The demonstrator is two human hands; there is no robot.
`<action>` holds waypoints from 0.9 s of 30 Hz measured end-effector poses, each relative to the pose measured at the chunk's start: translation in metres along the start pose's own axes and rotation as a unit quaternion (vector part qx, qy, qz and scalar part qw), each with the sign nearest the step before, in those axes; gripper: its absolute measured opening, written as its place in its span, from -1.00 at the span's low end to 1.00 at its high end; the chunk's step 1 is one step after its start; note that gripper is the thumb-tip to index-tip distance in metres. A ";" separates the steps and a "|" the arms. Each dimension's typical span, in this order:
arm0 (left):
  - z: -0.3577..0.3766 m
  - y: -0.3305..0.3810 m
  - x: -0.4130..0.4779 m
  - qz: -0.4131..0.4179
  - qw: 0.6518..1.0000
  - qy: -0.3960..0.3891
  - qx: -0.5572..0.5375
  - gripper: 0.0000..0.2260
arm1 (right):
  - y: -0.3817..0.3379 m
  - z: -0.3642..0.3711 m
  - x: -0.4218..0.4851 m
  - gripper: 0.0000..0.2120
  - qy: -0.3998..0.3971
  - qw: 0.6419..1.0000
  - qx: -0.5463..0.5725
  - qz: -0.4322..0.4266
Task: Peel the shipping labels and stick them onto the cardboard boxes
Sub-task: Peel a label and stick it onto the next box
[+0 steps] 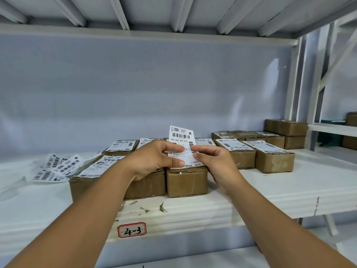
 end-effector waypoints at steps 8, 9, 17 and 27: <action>0.002 -0.001 0.000 0.012 1.000 -0.010 -0.003 -0.51 | -0.001 0.001 -0.002 -0.76 -0.003 1.000 0.013 0.000; 0.002 0.000 -0.001 0.014 1.000 -0.008 -0.004 -0.53 | -0.002 0.001 -0.002 -0.76 -0.005 1.000 0.016 0.000; -0.007 0.007 -0.006 0.036 0.997 0.035 -0.062 -0.72 | -0.006 0.006 -0.008 -0.73 -0.034 0.997 0.071 0.011; -0.005 0.011 -0.010 0.056 0.987 0.014 -0.147 -0.67 | -0.015 0.013 -0.012 -0.70 -0.077 0.994 0.077 -0.014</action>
Point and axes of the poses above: each hand's wrist, its own x-axis towards the middle knuckle, its own z-axis out of the palm, y = z × x, the point moved 10 cm from there along x, towards the middle knuckle, and after that the axes turned 2 degrees about z, right-handed, at the moved point
